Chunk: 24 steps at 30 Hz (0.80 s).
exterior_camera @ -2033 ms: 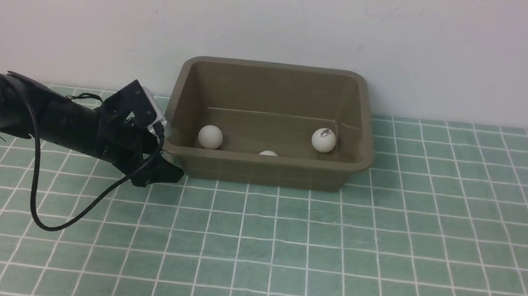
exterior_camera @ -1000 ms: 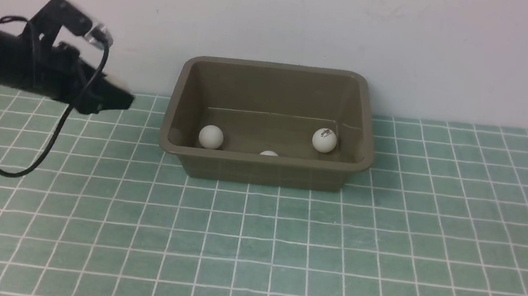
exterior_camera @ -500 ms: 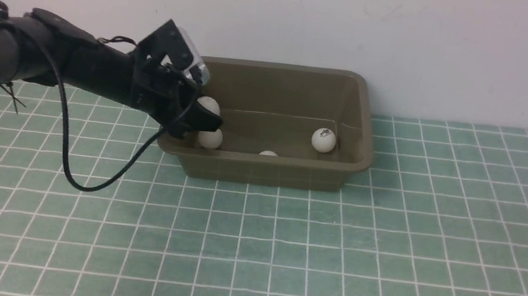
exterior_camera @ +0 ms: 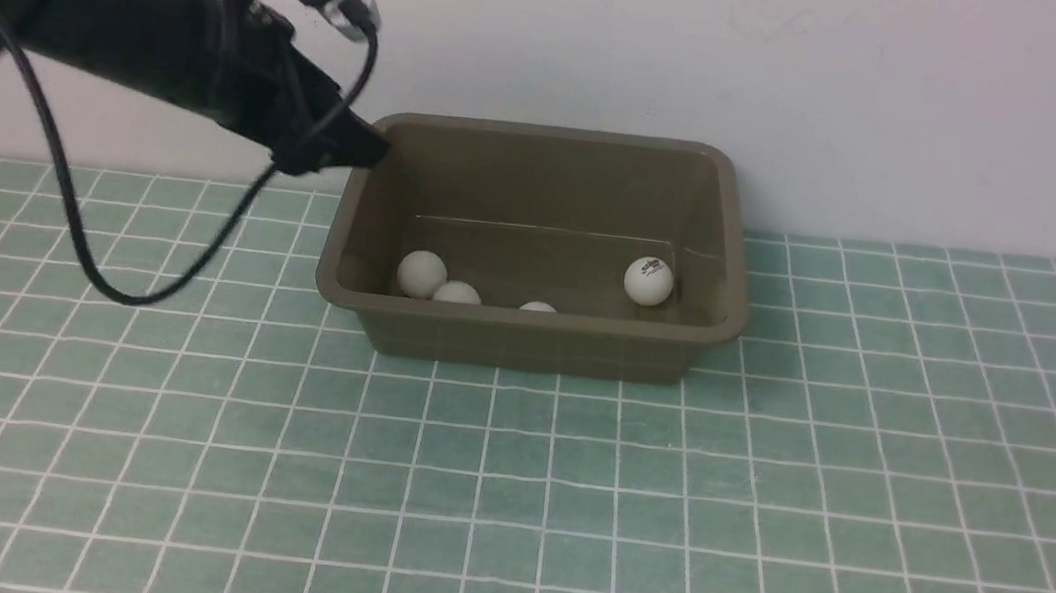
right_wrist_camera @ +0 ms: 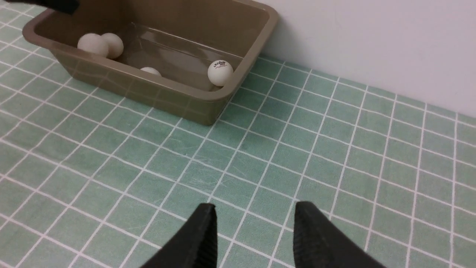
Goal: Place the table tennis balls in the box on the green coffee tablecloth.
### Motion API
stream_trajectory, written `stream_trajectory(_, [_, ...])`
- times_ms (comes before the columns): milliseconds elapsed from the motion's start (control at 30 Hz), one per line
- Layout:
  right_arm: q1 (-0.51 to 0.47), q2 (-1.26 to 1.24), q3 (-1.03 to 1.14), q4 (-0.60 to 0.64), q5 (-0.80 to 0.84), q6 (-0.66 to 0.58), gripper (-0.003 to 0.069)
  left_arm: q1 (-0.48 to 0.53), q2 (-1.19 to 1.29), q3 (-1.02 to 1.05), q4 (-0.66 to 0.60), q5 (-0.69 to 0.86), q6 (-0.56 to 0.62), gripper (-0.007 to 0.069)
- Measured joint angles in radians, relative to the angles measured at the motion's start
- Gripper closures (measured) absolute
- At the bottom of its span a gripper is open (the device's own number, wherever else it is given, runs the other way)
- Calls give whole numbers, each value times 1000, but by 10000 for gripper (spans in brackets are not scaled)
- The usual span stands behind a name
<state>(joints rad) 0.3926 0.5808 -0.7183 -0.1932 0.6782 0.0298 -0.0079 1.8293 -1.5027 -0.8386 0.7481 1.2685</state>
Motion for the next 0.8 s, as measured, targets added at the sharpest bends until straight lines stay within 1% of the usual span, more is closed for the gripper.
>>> stream_trajectory(100, [0, -67, -30, -1, -2, -4, 386, 9, -62, 0, 124, 0, -141, 114])
stream_trajectory(167, [0, -173, -36, -6, -1, -30, 387, 13, -93, 0, 173, 0, -193, 114])
stream_trajectory(233, [0, -297, -26, 3, 6, -57, 393, 15, -119, 0, 191, 2, -222, 114])
stream_trajectory(367, [0, -506, 72, 14, 22, -71, 419, 16, -150, 0, 195, 4, -234, 114])
stream_trajectory(467, [0, -585, 177, 14, -18, -30, 434, 16, -154, 0, 193, 4, -237, 114])
stream_trajectory(633, [0, -598, 371, 11, -122, 87, 445, 17, -154, 0, 182, 18, -244, 114])
stream_trajectory(700, [0, -598, 437, -4, -189, 103, 446, 17, -154, 0, 172, 41, -245, 114])
stream_trajectory(800, [0, -598, 482, -63, -268, 111, 446, 17, -154, 0, 164, 44, -247, 114])
